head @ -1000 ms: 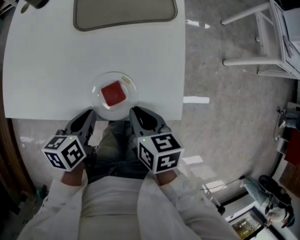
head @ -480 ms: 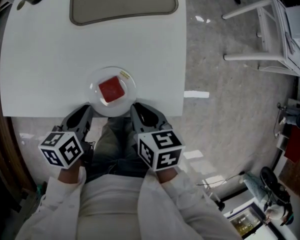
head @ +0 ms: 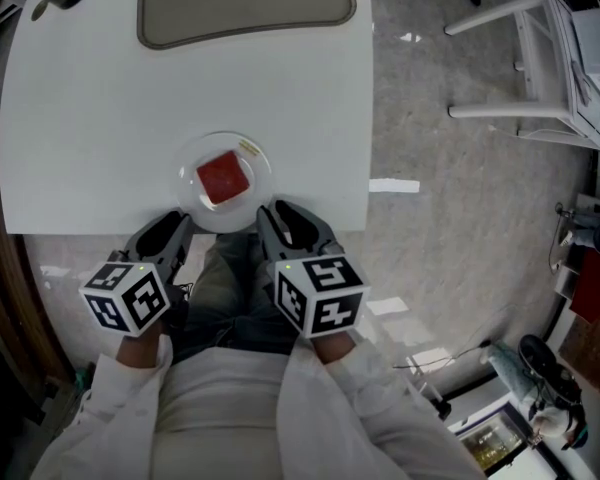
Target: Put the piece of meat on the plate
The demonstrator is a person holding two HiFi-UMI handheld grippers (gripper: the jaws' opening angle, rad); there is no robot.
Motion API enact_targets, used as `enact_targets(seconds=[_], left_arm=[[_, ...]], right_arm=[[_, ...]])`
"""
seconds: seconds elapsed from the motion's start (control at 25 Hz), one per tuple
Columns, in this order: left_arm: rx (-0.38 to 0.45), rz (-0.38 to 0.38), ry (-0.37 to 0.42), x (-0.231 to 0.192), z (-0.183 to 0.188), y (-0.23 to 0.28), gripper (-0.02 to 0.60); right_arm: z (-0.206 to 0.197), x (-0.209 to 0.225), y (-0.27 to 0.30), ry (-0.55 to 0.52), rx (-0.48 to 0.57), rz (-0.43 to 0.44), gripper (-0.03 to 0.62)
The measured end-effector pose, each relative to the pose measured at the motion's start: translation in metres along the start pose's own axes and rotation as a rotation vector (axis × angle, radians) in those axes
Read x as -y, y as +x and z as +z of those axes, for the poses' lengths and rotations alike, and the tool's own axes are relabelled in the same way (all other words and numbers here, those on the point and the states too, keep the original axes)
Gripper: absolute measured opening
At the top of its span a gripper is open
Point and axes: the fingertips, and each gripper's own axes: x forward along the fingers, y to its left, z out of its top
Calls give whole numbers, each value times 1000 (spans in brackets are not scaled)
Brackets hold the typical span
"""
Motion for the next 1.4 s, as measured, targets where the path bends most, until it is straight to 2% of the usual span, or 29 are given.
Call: enact_targets(seconds=[0.44,0.84,1.4], left_arm=[[-21,-12,-18,4,-2,5,86],[21,-19,-74,5,2,9,86],[46,-34,-126,4,3,8,84]], right_arm=[[-7,3,7,56,-31,12,117],[-8,2,10,11,-34,-37,117],[-8,0,11,28,-22,-57,115]])
